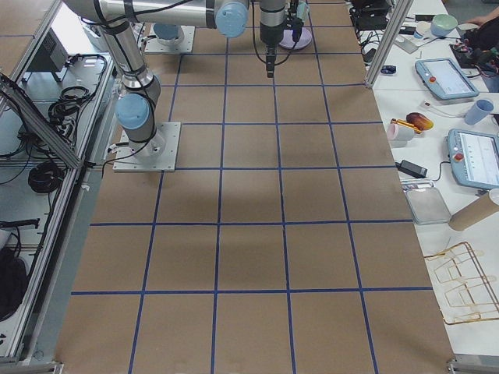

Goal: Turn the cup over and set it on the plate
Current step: 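Lower the upright cup onto the plate center with the left gripper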

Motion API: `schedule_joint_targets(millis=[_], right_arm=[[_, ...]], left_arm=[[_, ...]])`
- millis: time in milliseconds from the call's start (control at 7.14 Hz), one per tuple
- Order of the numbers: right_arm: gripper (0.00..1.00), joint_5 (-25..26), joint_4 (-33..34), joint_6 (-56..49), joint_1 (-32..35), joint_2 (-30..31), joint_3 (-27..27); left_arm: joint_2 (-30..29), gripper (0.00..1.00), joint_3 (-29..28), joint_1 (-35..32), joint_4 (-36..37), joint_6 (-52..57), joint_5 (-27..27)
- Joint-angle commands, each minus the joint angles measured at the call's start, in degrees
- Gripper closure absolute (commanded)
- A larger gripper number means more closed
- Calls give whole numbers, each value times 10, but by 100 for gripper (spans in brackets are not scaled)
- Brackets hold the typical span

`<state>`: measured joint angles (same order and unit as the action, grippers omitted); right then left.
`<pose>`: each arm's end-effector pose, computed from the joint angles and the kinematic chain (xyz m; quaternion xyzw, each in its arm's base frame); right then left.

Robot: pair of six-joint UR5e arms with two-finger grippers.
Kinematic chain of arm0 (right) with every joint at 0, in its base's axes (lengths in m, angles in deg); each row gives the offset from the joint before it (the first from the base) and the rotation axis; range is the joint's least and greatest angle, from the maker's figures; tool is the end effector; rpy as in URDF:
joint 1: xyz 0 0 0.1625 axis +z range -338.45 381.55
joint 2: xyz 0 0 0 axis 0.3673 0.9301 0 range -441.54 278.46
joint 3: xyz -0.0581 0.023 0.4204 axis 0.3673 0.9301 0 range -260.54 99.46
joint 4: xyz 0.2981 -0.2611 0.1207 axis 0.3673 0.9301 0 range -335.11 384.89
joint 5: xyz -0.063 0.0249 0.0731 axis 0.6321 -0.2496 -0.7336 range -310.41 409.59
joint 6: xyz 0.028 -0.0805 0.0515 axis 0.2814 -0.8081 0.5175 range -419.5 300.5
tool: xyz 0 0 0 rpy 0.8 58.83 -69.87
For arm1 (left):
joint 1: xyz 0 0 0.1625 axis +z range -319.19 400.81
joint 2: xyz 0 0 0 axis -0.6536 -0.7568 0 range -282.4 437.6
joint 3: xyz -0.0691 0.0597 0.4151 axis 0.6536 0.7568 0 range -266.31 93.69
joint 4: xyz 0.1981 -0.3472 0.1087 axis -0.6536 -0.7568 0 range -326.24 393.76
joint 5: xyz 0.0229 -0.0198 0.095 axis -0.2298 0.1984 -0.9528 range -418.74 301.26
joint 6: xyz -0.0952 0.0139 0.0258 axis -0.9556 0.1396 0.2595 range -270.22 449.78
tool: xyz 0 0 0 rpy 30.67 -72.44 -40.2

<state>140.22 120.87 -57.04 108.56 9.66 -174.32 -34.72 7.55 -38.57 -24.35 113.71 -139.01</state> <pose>0.1065 -0.4945 0.4762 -0.0476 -0.9984 0.0297 0.0056 -0.0329 -0.6393 0.2949 -0.1195 -0.9880 0.0724 0.0661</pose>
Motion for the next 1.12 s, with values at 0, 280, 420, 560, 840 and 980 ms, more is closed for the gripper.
schedule_joint_targets(millis=[0, 280, 420, 560, 840, 980], right_arm=[[0, 1, 0, 0, 0, -1, 0], [0, 1, 0, 0, 0, -1, 0], [0, 1, 0, 0, 0, 0, 0], [0, 1, 0, 0, 0, 0, 0], [0, 1, 0, 0, 0, -1, 0], [0, 1, 0, 0, 0, 0, 0]], left_arm=[[-24, 100, 10, -36, 38, 0, -78], [-41, 100, 11, -53, 58, -1, -114], [-46, 100, 15, -61, 57, 0, -131], [-46, 100, 18, -63, 58, -4, -152], [-51, 100, 23, -63, 59, -5, -153], [-54, 100, 27, -63, 80, -6, -152]])
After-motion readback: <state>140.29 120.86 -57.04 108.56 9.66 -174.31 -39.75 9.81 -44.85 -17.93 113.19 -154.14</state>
